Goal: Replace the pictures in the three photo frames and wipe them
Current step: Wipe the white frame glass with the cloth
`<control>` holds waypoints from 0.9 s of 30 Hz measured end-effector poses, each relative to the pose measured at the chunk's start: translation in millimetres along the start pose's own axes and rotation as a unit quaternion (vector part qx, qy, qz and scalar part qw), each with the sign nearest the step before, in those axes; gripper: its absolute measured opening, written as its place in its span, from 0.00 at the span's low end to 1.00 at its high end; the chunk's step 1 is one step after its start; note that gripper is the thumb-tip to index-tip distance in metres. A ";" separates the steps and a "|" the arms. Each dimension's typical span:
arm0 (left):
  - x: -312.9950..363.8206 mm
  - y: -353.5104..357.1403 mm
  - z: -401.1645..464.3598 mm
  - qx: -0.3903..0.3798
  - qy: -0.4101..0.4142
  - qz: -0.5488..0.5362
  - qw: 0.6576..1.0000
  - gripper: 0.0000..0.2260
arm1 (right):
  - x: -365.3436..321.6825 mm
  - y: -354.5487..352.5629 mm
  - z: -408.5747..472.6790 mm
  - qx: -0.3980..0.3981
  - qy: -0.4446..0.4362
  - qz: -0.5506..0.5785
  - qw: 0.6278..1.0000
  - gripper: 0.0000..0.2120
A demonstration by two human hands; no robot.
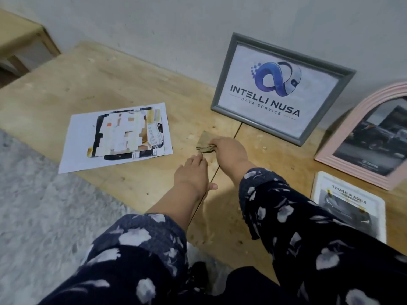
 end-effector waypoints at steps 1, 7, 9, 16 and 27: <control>0.8 -1.1 -1.1 -0.002 -0.001 0.005 1.000 0.42 | 2.7 -5.5 -0.2 0.008 0.026 0.024 0.999 0.17; 16.7 -12.1 -11.1 -0.006 -0.024 0.049 0.999 0.39 | 44.1 -55.8 -44.6 0.122 0.207 0.264 0.934 0.03; 41.9 -11.1 -17.2 0.012 0.019 0.049 0.999 0.39 | 70.7 -66.8 -69.9 0.150 0.281 0.344 0.883 0.05; 159.1 46.1 -56.9 0.022 0.199 -0.032 0.979 0.34 | 157.1 -85.4 -164.0 0.200 0.399 0.552 0.704 0.11; 202.2 86.7 -84.2 0.150 0.247 0.014 0.957 0.48 | 220.2 -122.2 -206.8 0.268 0.315 0.214 0.885 0.09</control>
Point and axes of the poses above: each hand's wrist, its own z-axis towards the middle knuckle, its own y-axis out of the palm, x = y × z, the point moved 6 cm from there along z, towards the middle knuckle, and after that the axes turned 2 degrees about -y, right-handed, at the moved point
